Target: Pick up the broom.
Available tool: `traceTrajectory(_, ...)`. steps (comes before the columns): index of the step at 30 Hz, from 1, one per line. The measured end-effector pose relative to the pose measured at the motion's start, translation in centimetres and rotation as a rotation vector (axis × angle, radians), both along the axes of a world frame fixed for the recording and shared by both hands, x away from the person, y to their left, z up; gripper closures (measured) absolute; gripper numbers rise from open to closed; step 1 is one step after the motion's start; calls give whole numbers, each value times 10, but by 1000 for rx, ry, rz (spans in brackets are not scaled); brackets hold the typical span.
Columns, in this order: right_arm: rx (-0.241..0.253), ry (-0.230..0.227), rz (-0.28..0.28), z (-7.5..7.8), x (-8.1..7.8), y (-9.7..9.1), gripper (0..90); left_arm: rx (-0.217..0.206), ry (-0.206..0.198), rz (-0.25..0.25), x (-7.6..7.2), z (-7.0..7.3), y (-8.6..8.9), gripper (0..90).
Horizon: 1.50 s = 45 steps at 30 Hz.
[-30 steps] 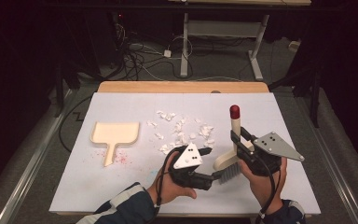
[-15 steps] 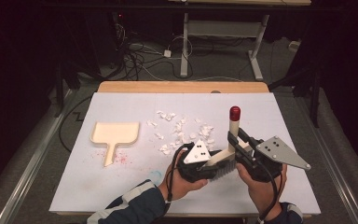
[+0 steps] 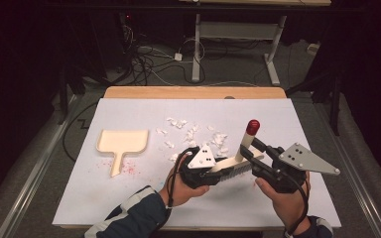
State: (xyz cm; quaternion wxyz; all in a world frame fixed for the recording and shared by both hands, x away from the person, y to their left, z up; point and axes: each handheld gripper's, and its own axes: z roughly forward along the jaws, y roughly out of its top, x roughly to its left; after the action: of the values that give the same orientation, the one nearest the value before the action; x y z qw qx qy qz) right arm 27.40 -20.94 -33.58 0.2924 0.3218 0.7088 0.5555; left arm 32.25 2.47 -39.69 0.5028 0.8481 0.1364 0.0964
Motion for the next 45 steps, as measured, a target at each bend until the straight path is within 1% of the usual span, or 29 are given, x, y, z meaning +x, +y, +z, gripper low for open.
traceTrajectory(1,-18,3,28,1,1,-3,549,8,-4,-17,-1,1,4,662)
traceTrajectory(3,-55,13,111,2,1,-9,505,22,2,-48,-2,1,12,662)
traceTrajectory(5,-112,22,167,3,2,-14,459,42,-14,-73,-5,2,21,662)
traceTrajectory(6,-133,37,211,2,3,-16,450,45,-14,-86,-6,3,25,662)
traceTrajectory(9,-178,80,297,-3,8,-19,407,51,-22,-97,-10,5,34,662)
traceTrajectory(10,-197,100,325,-6,10,-18,389,39,-16,-128,-13,6,43,661)
traceTrajectory(11,-225,113,345,-9,12,-15,380,39,-16,-128,-13,6,43,662)
traceTrajectory(13,-284,144,387,-17,16,-8,369,45,-15,-154,-19,9,51,661)
traceTrajectory(17,-409,166,471,-32,18,12,371,68,-17,-203,-27,8,54,661)
traceTrajectory(18,-432,175,496,-35,17,16,386,72,-14,-213,-29,7,54,661)
traceTrajectory(20,-456,201,545,-43,17,24,404,79,-15,-223,-30,7,54,661)
traceTrajectory(21,-460,217,570,-47,17,28,434,84,-9,-245,-32,5,54,661)
traceTrajectory(23,-480,238,634,-54,18,34,484,90,-7,-250,-33,4,53,661)
traceTrajectory(24,-488,242,645,-57,20,37,523,93,-3,-250,-32,3,53,659)
traceTrajectory(26,-453,256,671,-60,23,37,553,86,2,-251,-31,2,55,660)
traceTrajectory(27,-440,268,681,-61,25,37,561,75,17,-261,-29,2,57,659)
traceTrajectory(29,-421,279,718,-63,26,37,615,72,27,-277,-27,1,59,651)
traceTrajectory(30,-425,276,727,-64,26,38,620,74,29,-274,-26,0,59,650)
traceTrajectory(31,-432,274,719,-63,25,39,629,83,31,-267,-25,0,60,640)
traceTrajectory(33,-440,275,724,-63,24,41,670,90,32,-241,-23,0,61,571)
traceTrajectory(34,-441,266,714,-63,24,42,669,90,26,-231,-23,1,62,565)
traceTrajectory(37,-445,249,690,-61,23,44,673,98,-10,-185,-24,4,67,523)
traceTrajectory(39,-433,246,669,-59,23,44,674,97,-36,-138,-25,7,71,488)
traceTrajectory(40,-434,238,656,-58,23,43,674,97,-36,-138,-25,7,71,458)
traceTrajectory(41,-437,233,639,-57,23,42,674,84,-60,-55,-25,10,79,395)
traceTrajectory(42,-444,226,625,-56,24,40,675,84,-75,-6,-25,11,84,346)
traceTrajectory(43,-443,222,608,-56,25,39,675,77,-92,39,-25,13,90,310)
traceTrajectory(44,-436,224,590,-55,26,37,675,77,-92,39,-25,13,90,281)
traceTrajectory(45,-427,222,578,-54,28,34,675,40,-106,102,-25,14,105,270)
